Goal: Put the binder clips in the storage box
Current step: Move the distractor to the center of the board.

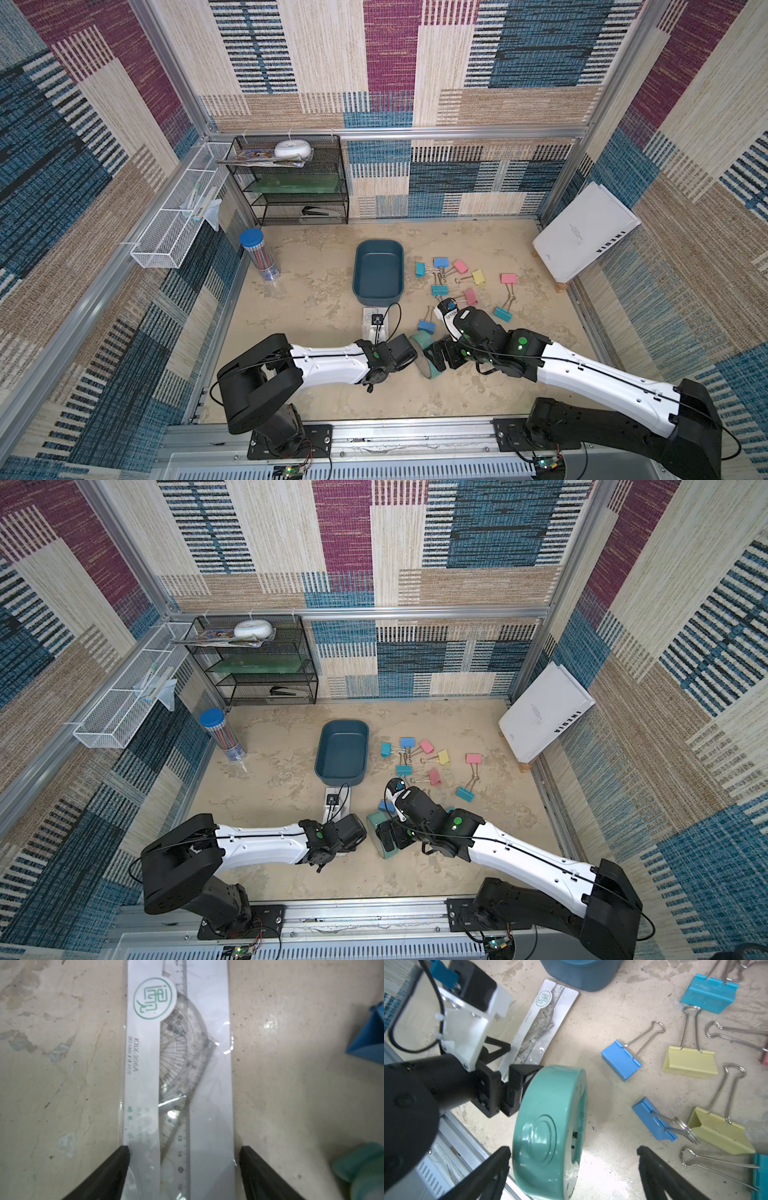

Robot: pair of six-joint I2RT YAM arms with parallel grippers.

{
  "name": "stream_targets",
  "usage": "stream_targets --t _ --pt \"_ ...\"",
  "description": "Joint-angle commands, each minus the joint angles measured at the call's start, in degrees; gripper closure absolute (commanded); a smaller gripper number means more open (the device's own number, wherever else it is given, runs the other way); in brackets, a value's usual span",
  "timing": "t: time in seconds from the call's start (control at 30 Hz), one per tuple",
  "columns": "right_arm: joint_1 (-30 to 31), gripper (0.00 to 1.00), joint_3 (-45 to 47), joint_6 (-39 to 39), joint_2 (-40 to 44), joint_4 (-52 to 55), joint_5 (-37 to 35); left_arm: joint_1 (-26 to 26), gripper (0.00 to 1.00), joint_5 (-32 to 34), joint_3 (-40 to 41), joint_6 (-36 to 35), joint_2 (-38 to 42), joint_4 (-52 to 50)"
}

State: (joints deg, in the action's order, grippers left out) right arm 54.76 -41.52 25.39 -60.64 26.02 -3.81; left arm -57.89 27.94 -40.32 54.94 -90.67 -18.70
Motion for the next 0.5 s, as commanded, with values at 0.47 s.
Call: stream_targets --t 0.47 --pt "1.4 0.01 -0.5 1.1 -6.6 -2.6 -0.9 26.5 0.14 -10.5 13.2 -5.3 16.0 -3.2"
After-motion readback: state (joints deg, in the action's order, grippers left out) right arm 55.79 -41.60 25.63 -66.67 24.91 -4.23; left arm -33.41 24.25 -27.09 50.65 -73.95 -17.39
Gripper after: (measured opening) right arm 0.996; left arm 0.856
